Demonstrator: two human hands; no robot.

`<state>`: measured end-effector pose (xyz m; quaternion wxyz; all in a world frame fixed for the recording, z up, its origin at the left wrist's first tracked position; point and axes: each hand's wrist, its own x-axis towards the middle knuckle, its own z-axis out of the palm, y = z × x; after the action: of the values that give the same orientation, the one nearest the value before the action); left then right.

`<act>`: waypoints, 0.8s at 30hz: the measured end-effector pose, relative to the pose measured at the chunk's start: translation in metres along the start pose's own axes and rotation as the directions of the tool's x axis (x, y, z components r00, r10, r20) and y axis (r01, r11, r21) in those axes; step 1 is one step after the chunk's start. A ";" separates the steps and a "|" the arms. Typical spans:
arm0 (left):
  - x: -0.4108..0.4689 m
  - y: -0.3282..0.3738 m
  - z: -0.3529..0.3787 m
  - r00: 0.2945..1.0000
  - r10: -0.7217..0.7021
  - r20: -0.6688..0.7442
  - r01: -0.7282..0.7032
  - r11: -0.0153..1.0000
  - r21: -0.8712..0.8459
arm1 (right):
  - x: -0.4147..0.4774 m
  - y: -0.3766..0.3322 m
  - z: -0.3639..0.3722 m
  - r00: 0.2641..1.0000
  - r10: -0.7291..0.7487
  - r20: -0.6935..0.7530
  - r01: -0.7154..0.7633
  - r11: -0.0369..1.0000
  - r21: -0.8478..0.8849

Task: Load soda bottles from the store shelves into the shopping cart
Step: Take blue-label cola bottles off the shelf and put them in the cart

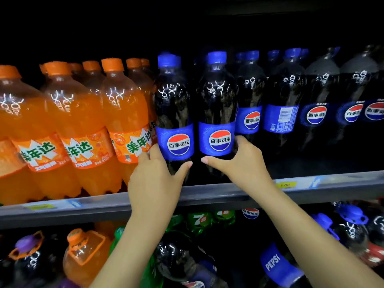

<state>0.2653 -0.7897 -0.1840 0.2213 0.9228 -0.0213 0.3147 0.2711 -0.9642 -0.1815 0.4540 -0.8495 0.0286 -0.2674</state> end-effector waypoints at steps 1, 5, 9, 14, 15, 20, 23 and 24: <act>0.000 0.002 -0.004 0.999 -0.029 0.038 0.028 1.000 0.007 | -0.001 -0.003 -0.001 0.999 0.032 0.005 -0.032 0.999 -0.025; 0.000 0.010 -0.029 0.972 -0.080 0.222 0.065 0.995 0.073 | -0.014 -0.025 -0.018 0.983 0.155 0.097 -0.130 0.965 -0.226; -0.003 0.016 -0.074 0.898 -0.075 0.433 -0.018 0.978 0.207 | -0.031 -0.062 -0.052 0.959 0.228 0.168 -0.110 0.846 -0.522; -0.004 0.023 -0.175 0.778 -0.120 0.616 -0.070 0.959 0.275 | -0.050 -0.152 -0.096 0.837 0.348 0.422 0.056 0.713 -0.699; -0.002 0.022 -0.198 0.755 -0.137 0.642 -0.065 0.957 0.281 | -0.054 -0.175 -0.103 0.803 0.372 0.465 0.088 0.698 -0.711; 0.002 0.018 -0.314 0.668 -0.314 0.674 0.097 0.935 0.340 | -0.075 -0.287 -0.124 0.703 0.408 0.583 0.156 0.710 -0.686; 0.004 0.018 -0.372 0.631 -0.389 0.672 0.102 0.899 0.425 | -0.087 -0.342 -0.121 0.651 0.324 0.686 0.258 0.756 -0.601; 0.005 0.017 -0.388 0.620 -0.429 0.657 0.123 0.880 0.459 | -0.090 -0.357 -0.117 0.632 0.298 0.715 0.293 0.762 -0.577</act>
<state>0.0446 -0.6412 0.0985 0.0620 0.9851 0.0952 -0.1288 0.0682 -0.8172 0.1124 0.0988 -0.9805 -0.0773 0.1514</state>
